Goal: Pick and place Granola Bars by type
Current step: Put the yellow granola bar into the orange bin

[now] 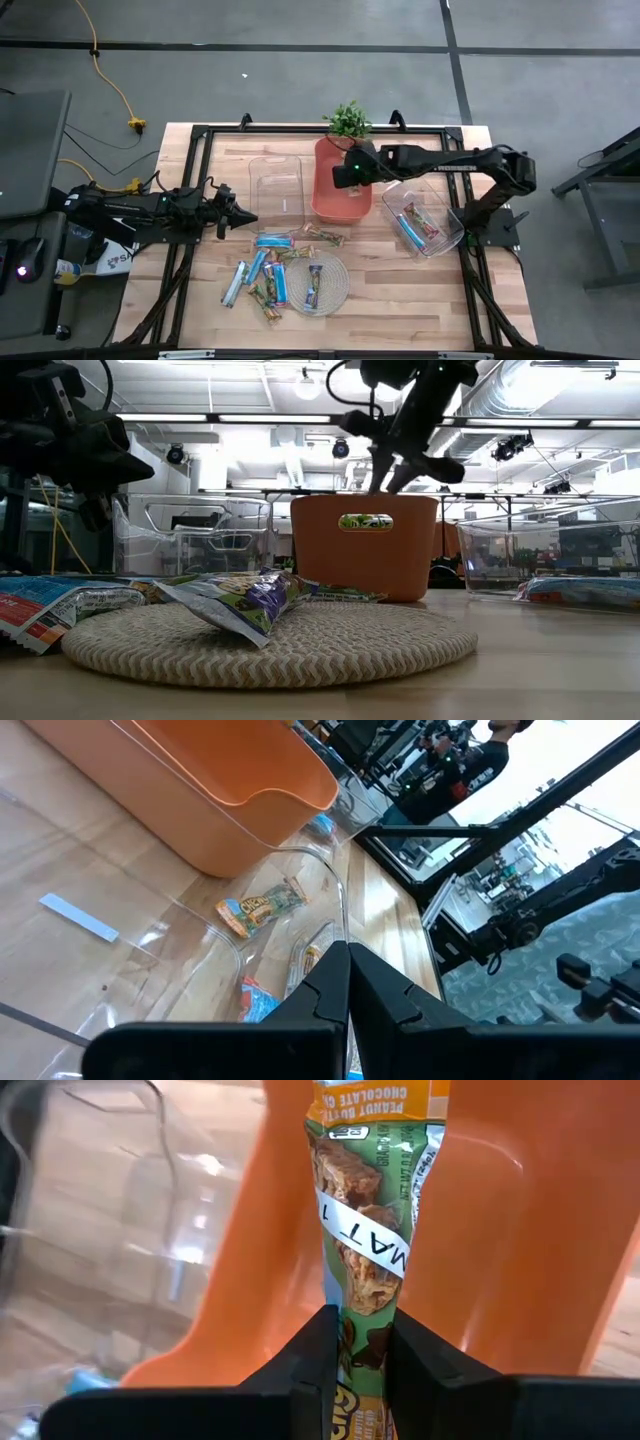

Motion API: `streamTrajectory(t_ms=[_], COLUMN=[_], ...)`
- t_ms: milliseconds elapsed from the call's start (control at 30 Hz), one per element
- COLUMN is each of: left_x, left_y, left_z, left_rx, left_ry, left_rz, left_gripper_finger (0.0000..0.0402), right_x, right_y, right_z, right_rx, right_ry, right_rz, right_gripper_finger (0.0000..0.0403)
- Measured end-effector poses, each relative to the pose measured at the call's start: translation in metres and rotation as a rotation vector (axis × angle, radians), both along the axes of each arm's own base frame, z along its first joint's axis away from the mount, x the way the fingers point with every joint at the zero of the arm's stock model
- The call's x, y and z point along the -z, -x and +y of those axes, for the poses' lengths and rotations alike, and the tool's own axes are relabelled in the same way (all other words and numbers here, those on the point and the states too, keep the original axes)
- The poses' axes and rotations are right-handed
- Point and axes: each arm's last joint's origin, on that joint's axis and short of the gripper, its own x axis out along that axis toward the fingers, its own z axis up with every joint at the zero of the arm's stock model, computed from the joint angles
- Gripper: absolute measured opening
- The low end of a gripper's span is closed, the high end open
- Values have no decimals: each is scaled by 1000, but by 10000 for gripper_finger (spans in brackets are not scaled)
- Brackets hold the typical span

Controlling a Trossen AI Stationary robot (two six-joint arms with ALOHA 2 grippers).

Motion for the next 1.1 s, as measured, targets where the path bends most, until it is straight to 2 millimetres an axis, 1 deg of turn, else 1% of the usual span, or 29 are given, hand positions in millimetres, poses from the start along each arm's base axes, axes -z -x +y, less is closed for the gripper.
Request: streamTrajectory(t_ms=[133,300,567,700,800,933,1033,1100], left_x=[0,0,0,0,0,0,0,0], left_y=[0,0,0,0,0,0,0,0], left_z=[0,0,0,0,0,0,0,0], left_rx=[0,0,-1,-1,-1,0,-1,0], left_ry=[0,0,0,0,0,0,0,0], left_rz=[0,0,0,0,0,0,0,0], left_gripper_finger=[1,1,1,1,1,1,1,1], right_x=[10,11,11,8,2,-13,-26,-33], right_y=[-2,-2,-2,-7,-14,-21,-25,-27], right_z=[0,0,1,0,-2,-2,2,7], right_rx=[2,-2,-49,-109,-168,-266,-387,-501], right_ry=[-13,-10,-6,38,92,186,230,264], right_rz=[53,56,63,34,-42,-167,-271,-323], right_gripper_finger=[56,71,129,156,167,167,161,157])
